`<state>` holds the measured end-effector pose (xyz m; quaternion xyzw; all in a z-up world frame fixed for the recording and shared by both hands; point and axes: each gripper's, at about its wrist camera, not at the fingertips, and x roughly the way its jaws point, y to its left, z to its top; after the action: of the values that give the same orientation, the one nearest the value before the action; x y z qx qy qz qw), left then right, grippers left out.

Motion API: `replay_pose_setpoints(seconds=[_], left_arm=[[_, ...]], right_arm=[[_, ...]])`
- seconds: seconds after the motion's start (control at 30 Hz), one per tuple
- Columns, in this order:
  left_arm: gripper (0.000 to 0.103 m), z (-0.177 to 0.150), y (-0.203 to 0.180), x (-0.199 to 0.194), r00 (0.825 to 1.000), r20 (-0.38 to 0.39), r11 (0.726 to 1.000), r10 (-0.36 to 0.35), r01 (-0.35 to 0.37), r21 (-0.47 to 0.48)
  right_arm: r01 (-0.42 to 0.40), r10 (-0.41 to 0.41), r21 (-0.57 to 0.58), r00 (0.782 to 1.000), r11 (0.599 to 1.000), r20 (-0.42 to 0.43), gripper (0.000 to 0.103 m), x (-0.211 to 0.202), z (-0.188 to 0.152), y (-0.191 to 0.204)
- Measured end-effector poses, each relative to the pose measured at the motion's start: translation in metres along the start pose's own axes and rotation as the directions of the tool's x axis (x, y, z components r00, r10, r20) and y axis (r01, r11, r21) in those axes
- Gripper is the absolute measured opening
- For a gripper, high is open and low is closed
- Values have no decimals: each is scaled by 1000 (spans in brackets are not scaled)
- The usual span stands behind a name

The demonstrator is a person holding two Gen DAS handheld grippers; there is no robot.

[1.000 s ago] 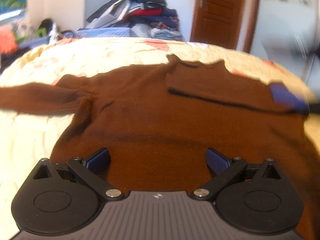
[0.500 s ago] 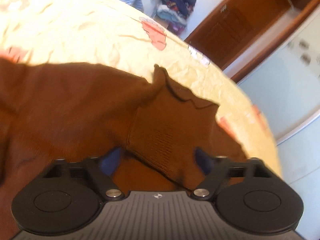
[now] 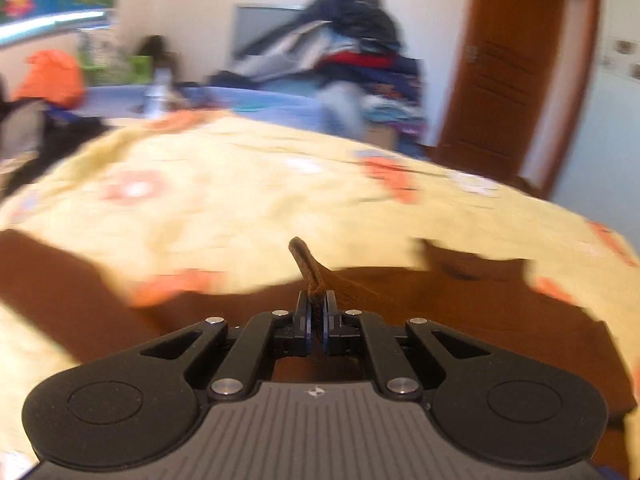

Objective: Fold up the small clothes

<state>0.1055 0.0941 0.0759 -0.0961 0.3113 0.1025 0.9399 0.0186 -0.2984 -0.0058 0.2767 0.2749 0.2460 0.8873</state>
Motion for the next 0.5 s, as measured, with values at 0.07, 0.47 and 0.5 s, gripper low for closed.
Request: replay_pose_setpoints(seconds=[0.07, 0.47, 0.5], left_arm=[[5, -2, 26, 13, 997, -52, 998, 58, -60, -34], [61, -21, 15, -44, 988, 100, 990, 115, -122, 69], [94, -20, 8, -53, 985, 152, 993, 77, -90, 77]], right_arm=[[2, -2, -3, 1000, 1000, -2, 103, 0, 0, 1], [79, -79, -119, 997, 990, 4, 103, -3, 38, 25], [103, -101, -147, 995, 984, 20, 103, 3, 52, 30]])
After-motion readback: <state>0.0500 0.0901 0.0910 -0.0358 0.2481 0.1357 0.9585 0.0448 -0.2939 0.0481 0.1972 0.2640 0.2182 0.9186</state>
